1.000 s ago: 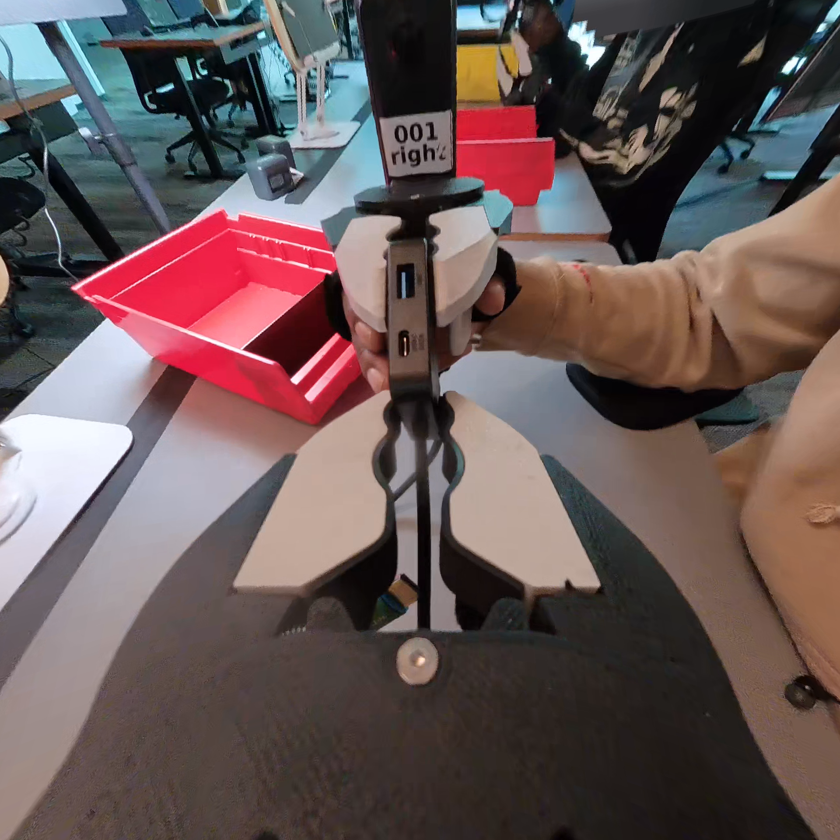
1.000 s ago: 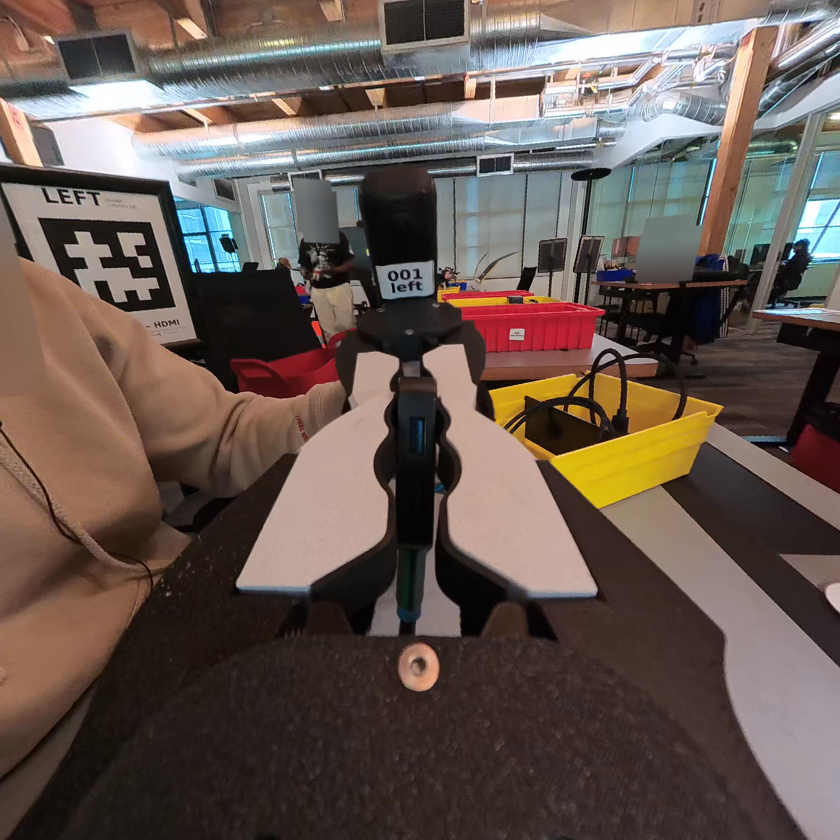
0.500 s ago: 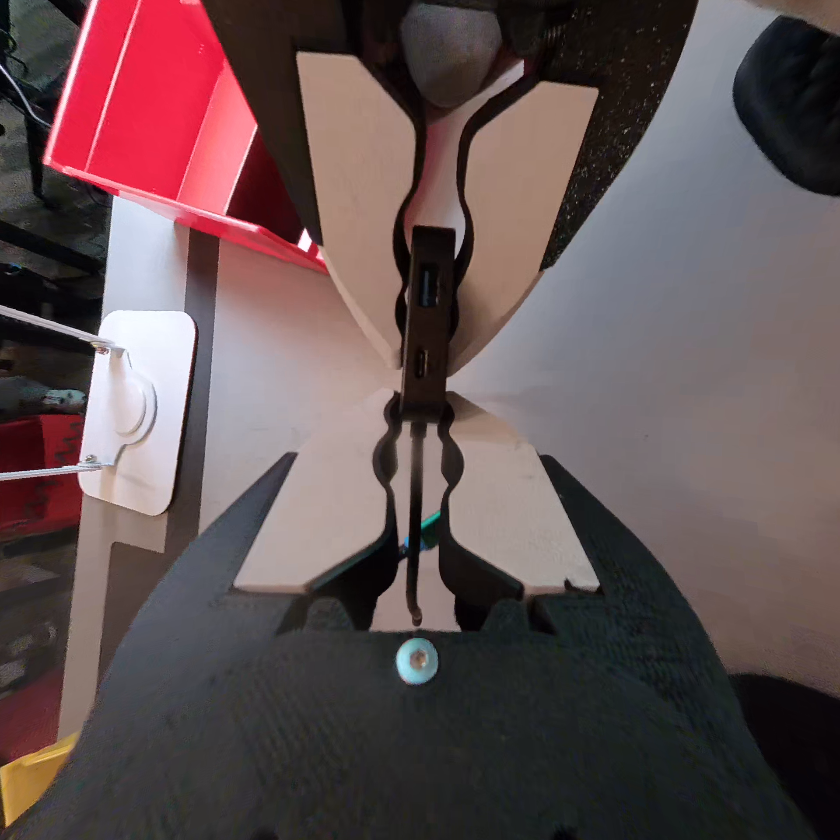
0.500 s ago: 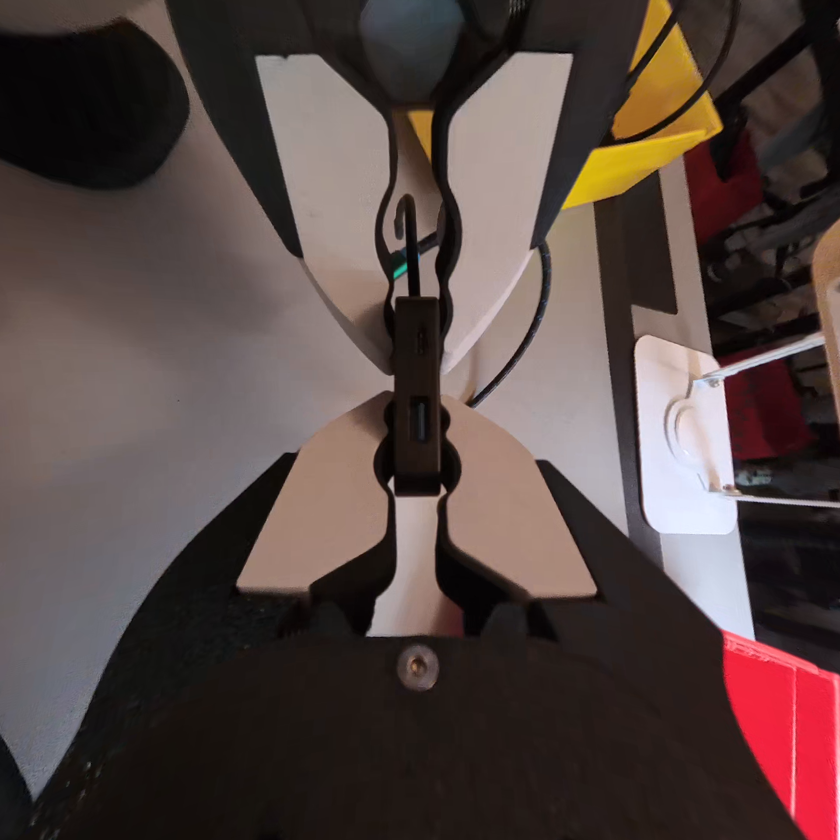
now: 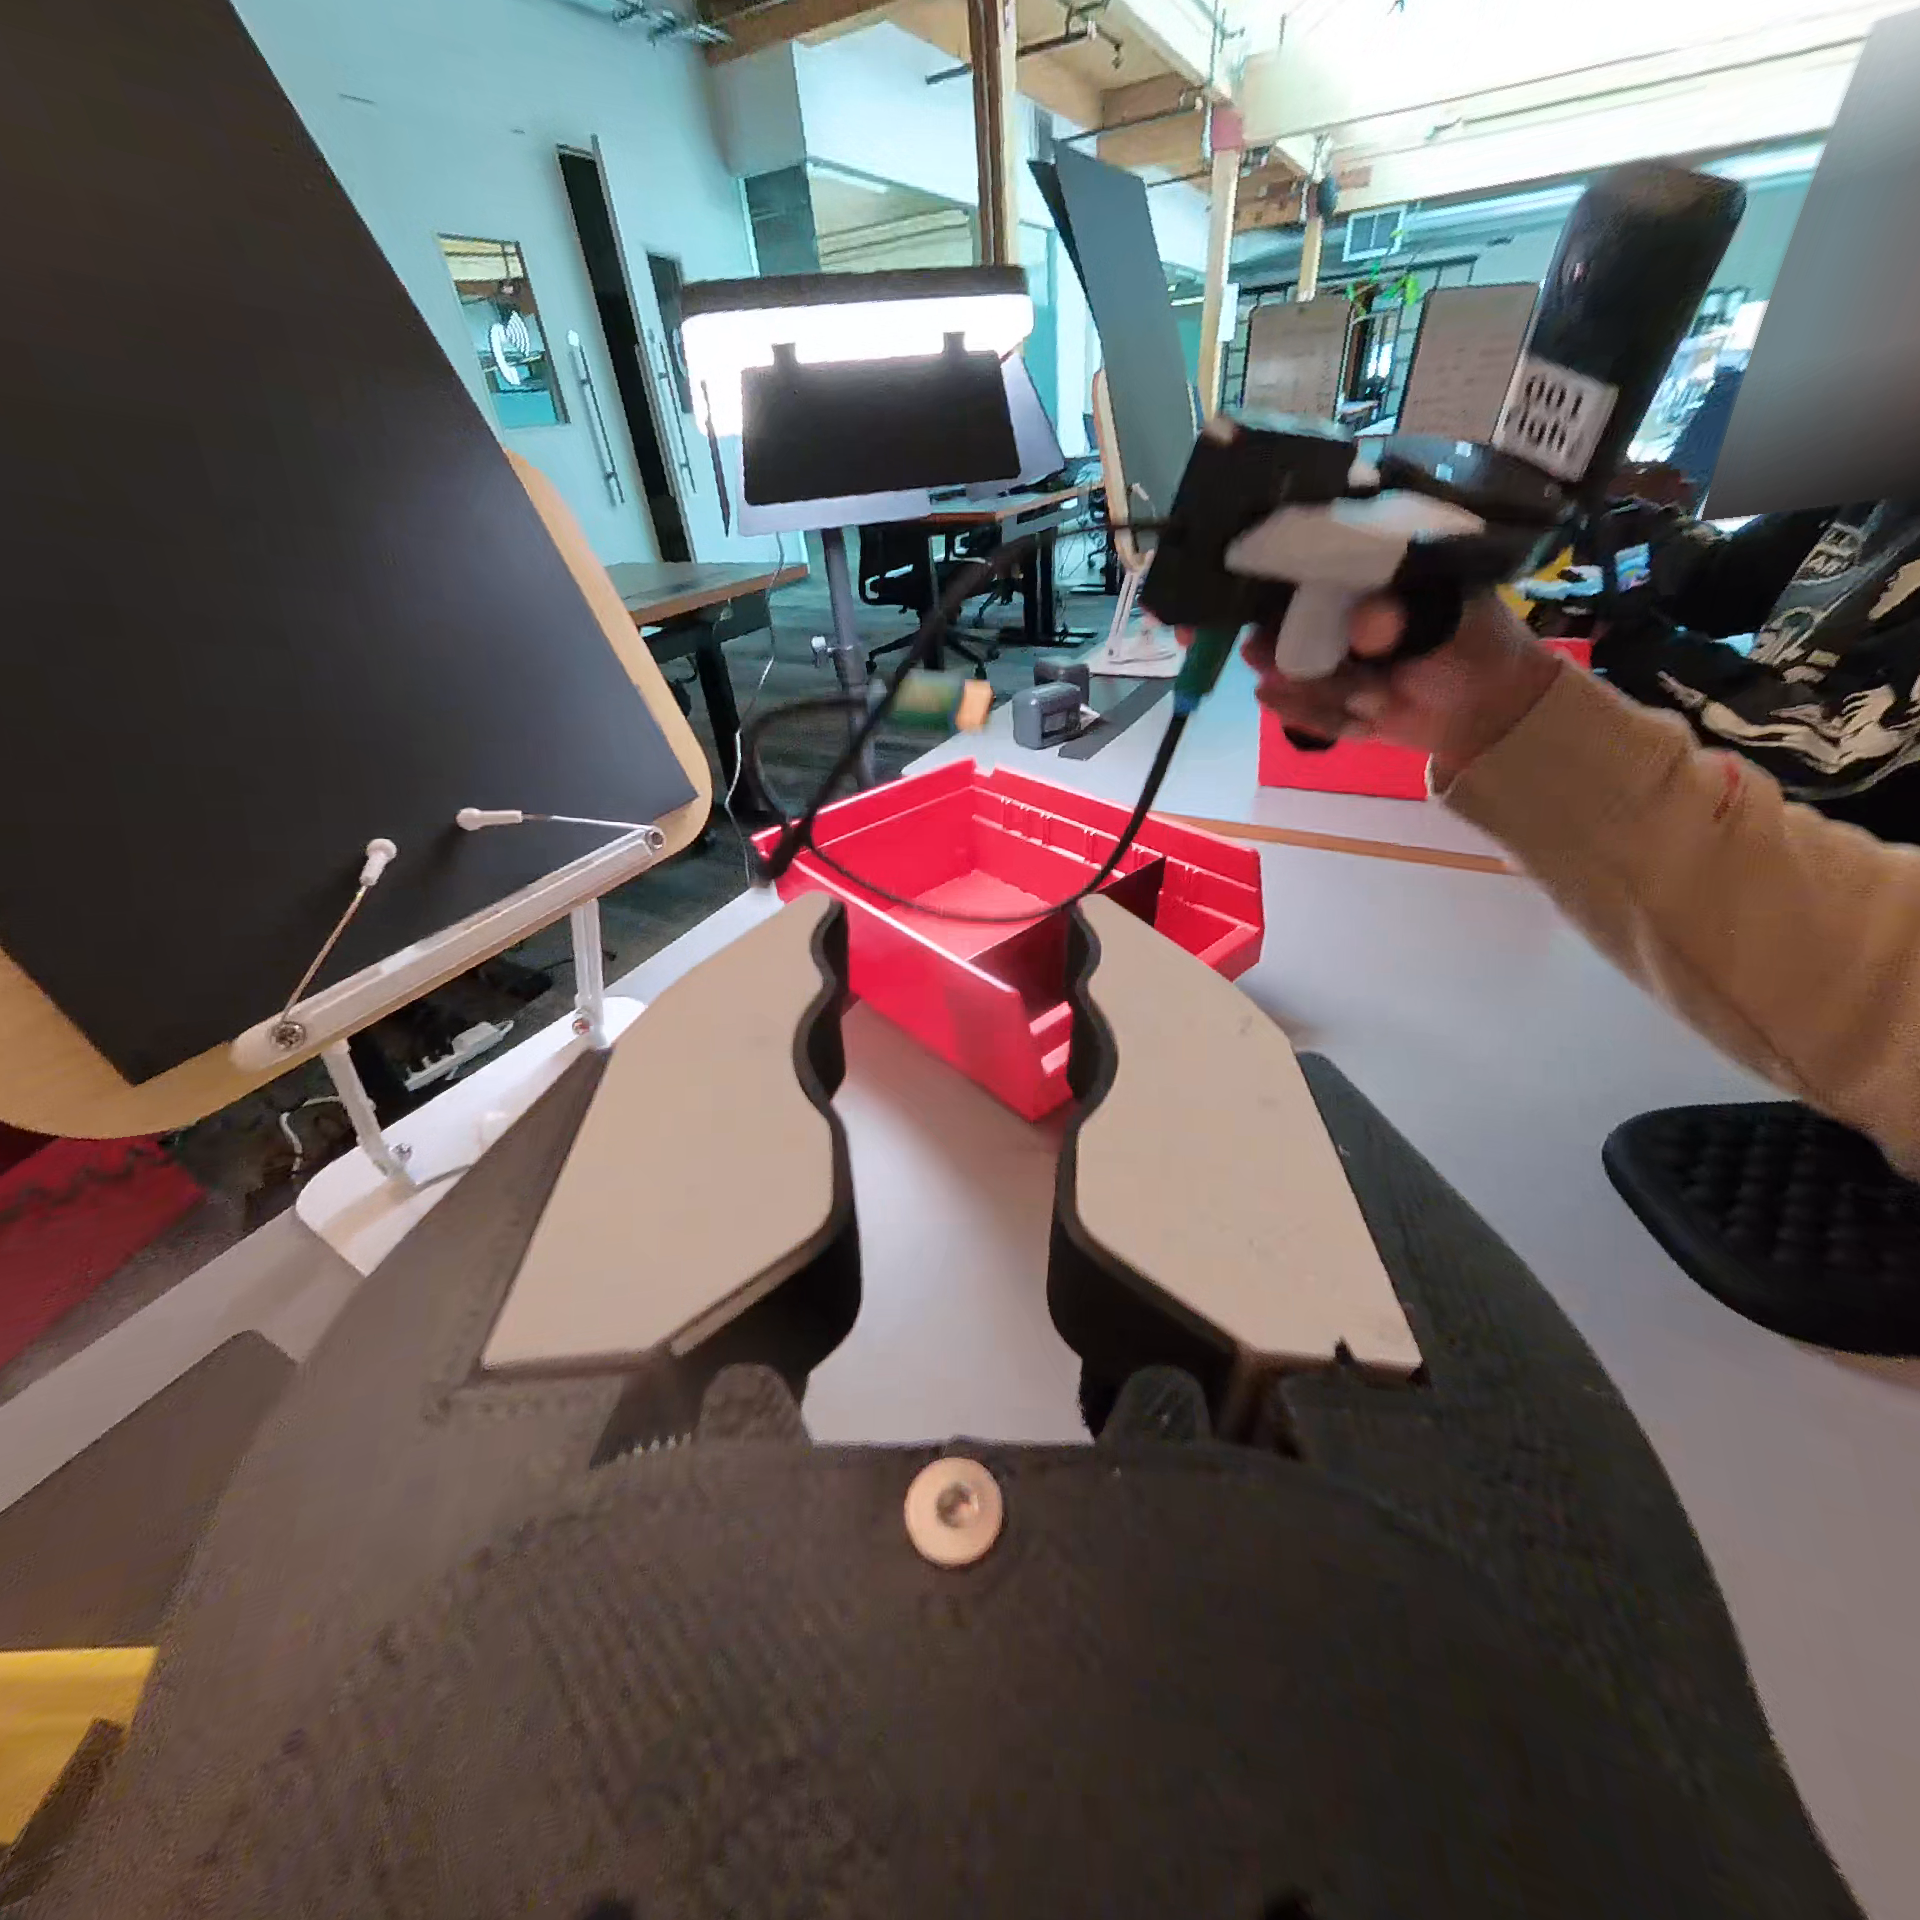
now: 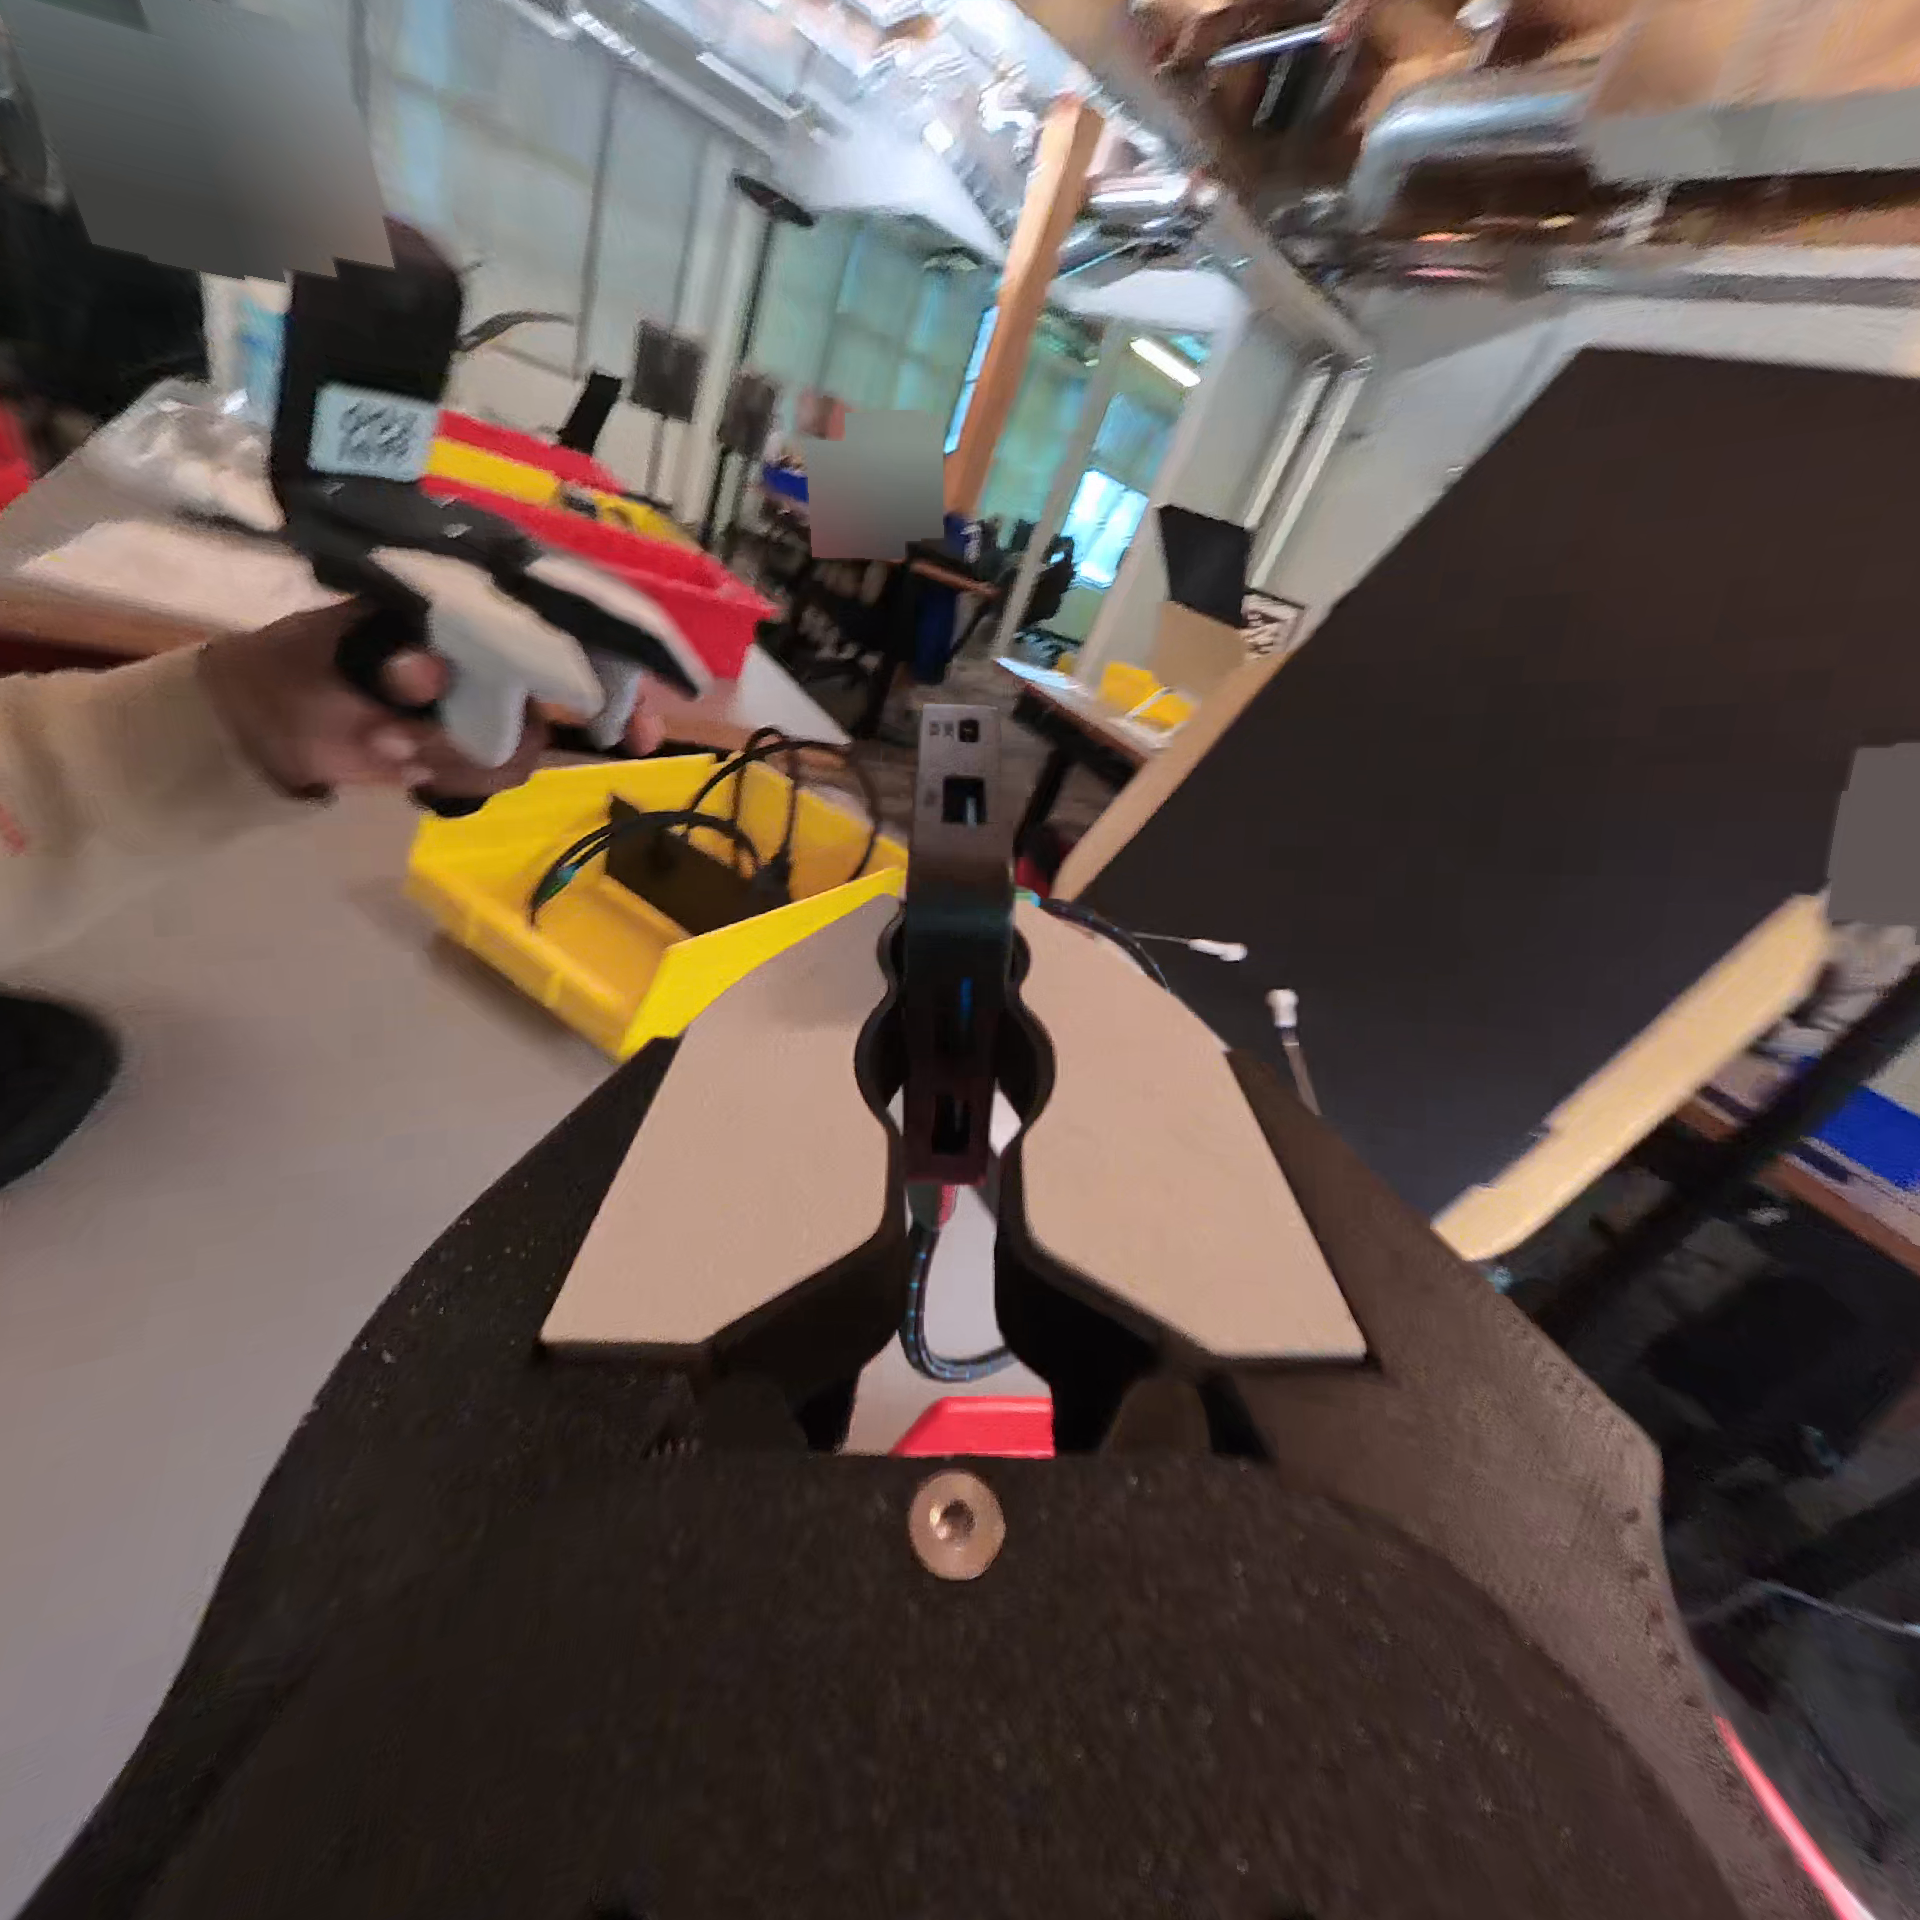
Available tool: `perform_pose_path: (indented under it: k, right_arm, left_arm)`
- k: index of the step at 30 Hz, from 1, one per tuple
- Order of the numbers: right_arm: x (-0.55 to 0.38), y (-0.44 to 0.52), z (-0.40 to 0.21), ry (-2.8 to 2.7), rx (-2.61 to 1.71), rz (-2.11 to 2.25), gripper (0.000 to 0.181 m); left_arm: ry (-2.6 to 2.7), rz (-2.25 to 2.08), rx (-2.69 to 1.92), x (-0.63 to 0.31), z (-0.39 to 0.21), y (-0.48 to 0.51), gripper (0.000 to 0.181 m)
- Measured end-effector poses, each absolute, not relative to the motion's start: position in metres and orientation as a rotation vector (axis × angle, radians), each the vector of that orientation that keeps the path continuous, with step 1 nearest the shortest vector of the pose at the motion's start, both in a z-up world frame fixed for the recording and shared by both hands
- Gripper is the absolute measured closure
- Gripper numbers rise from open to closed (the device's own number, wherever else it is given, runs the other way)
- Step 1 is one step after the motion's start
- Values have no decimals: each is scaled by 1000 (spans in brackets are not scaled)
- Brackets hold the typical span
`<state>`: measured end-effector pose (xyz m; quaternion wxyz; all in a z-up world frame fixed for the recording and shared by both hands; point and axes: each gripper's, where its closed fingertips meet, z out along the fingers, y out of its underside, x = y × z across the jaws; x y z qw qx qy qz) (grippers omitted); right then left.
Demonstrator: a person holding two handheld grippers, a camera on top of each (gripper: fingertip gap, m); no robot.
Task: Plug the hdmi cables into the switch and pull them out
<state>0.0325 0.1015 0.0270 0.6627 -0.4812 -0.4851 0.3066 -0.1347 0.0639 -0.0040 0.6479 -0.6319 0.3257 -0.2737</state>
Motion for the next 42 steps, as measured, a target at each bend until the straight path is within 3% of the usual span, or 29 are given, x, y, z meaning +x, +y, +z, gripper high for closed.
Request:
perform_pose_path:
  k: [4,7,13,19,23,28,33,42]
  right_arm:
    - [57,143,50,-1045,-1174,581,168]
    - [72,186,33,-1088,-1308,390,168]
    - [111,272,-74,-1145,-1616,7,167]
    - [113,288,-171,-1236,-1874,-48,166]
    - [95,273,-187,-1327,-1935,-86,144]
    - [54,224,-137,-1194,-1804,244,134]
    - [26,150,-94,-956,-1671,710,140]
    - [-45,77,-164,-957,-1509,968,151]
  left_arm:
    - [790,-602,-1477,-126,-16,66,140]
    - [813,-582,-1493,-120,-21,66,140]
    - [802,-578,-1531,-123,-24,67,140]
    - [779,-571,-1561,-131,-28,71,141]
    - [763,-569,-1585,-138,-32,75,140]
    - [739,-574,-1618,-147,-40,82,140]
    - [717,-572,-1661,-155,-54,93,140]
    - [673,-498,-1752,-184,-74,108,138]
